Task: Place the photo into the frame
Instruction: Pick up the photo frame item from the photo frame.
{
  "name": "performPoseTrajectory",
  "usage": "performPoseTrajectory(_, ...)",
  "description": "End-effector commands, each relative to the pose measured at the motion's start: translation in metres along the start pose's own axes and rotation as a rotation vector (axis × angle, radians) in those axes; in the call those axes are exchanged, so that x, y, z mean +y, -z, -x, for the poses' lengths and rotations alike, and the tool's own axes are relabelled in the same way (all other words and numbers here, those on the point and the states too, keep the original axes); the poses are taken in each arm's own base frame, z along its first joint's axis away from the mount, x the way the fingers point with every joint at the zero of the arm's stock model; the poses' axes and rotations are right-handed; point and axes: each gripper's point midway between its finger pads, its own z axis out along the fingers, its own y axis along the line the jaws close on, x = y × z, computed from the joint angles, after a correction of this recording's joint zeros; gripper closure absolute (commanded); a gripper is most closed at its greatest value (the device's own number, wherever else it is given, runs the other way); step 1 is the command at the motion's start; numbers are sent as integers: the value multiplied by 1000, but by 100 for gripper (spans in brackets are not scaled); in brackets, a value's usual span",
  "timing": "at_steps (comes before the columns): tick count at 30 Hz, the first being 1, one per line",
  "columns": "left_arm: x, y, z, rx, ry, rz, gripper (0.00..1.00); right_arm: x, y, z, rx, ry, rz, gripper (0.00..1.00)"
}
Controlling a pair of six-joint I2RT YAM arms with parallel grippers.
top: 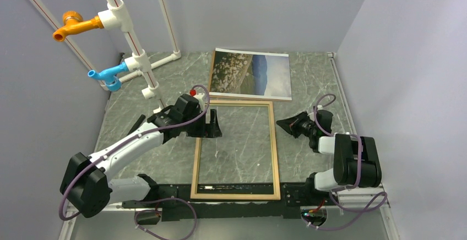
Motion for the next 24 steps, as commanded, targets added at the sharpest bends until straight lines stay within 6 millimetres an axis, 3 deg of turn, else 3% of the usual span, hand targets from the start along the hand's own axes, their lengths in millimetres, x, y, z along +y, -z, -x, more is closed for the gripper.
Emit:
performPoseTrajectory(1,-16,18,20,-68,-25,-35,9,31,5,11,22,151,58,100)
performPoseTrajectory(8,-12,24,22,-74,-37,-1,9,60,25,14,119,314,26,100)
performPoseTrajectory(16,-3,34,26,-96,-42,59,9,78,38,4,268,330,37,100)
performPoseTrajectory(24,12,43,27,-96,-63,153,8,100,39,-2,312,314,136,100)
